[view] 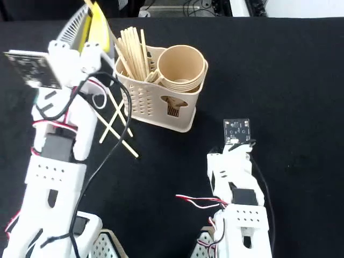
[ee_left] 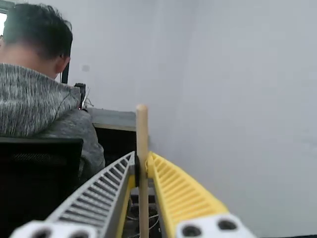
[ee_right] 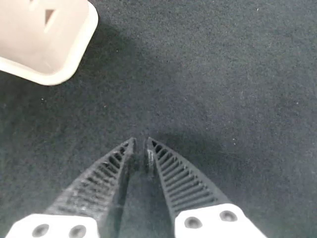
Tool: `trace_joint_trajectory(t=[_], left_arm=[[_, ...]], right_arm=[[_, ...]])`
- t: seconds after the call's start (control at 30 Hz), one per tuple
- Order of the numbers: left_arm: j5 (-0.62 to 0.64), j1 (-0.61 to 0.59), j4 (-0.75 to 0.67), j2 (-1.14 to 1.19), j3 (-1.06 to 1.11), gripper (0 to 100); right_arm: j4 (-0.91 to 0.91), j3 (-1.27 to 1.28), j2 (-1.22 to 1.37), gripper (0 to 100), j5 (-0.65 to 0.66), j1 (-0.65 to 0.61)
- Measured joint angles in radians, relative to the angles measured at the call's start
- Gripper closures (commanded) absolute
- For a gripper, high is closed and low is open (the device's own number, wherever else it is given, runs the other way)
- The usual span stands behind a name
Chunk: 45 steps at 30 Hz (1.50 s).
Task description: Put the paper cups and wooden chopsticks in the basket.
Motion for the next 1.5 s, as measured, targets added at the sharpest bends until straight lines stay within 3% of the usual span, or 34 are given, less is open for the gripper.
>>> trace_joint_trajectory(t=[0.27,0.43,0.57,0.73,0.83,0.97,1.17,1.33,1.5], left_arm=[[0.002,0.002,-0.037,0.000,0.189,97],[0.002,0.003,-0.083,0.000,0.265,84],[0.057,-0.002,0.155,0.005,0.186,80],[0.315,-0.032,0.585,0.037,-0.089,77],[0.497,-0.100,0.824,0.060,-0.259,77],[0.605,-0.244,1.068,0.109,-0.342,76],[0.629,-0.407,1.138,0.313,-0.344,76],[0.628,-0.399,1.112,0.608,-0.358,76],[0.628,-0.381,1.119,0.936,-0.517,77]], right_arm=[[0.000,0.000,0.000,95.6,0.000,0.000],[0.000,0.000,0.000,95.6,0.000,0.000],[0.000,0.000,0.000,95.6,0.000,0.000],[0.000,0.000,0.000,95.6,0.000,0.000],[0.000,0.000,0.000,95.6,0.000,0.000],[0.000,0.000,0.000,95.6,0.000,0.000],[0.000,0.000,0.000,95.6,0.000,0.000],[0.000,0.000,0.000,95.6,0.000,0.000],[0.000,0.000,0.000,95.6,0.000,0.000]])
